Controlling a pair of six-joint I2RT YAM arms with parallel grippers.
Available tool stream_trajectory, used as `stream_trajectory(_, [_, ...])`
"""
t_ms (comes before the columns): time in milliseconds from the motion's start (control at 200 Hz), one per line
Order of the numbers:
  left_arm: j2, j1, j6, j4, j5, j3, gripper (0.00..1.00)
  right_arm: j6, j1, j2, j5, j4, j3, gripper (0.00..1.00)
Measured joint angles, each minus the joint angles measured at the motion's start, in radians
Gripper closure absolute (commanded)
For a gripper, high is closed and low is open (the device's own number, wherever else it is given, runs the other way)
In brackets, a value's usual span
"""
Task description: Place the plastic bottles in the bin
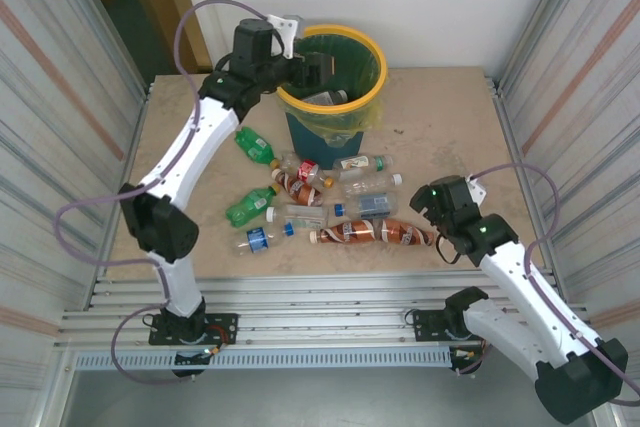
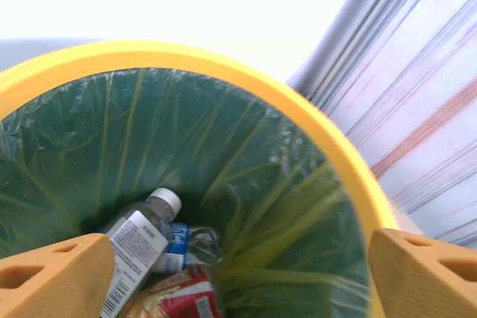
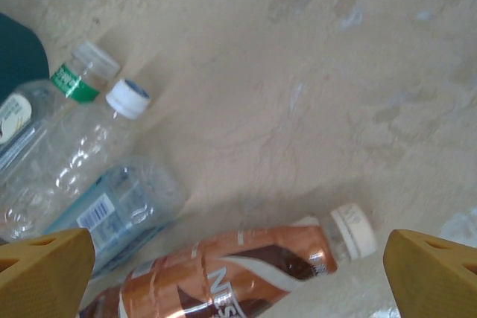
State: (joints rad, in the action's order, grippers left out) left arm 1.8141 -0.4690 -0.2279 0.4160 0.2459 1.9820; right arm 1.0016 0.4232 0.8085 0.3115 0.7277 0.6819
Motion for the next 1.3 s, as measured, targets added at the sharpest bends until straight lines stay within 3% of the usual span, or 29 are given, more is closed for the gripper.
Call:
stream_trajectory(75, [-0.079,-0.013,0.021,-0.024,-0.011,-0.067,0.01,0.047,0.019,-0.014,-0.025,0.000,-0.037,0.02])
stream_trajectory(496, [-0.491,-0.028,0.047,-0.229,-0.181,-0.655,0.01,0.355,0.131,-0.093,-0.084,-0.047,-0.215,0.02])
stream_trajectory(671, [-0.612,-0.028,0.032,-0.302,-0.261,-0.828,0.01,0.429,0.160,-0.069,-0.104,-0.102,-0.248,0.02])
stream_trajectory(912, [-0.678,-0.028,0.006,-0.340,-0.348,-0.943,0.01,0.451,0.193,0.031,-0.103,-0.177,-0.243,0.02])
stream_trajectory(1297, [-0.679,-0.028,-0.008,-0.339,-0.402,-0.964,0.01,0.453,0.232,0.262,-0.108,-0.309,-0.152,0.00])
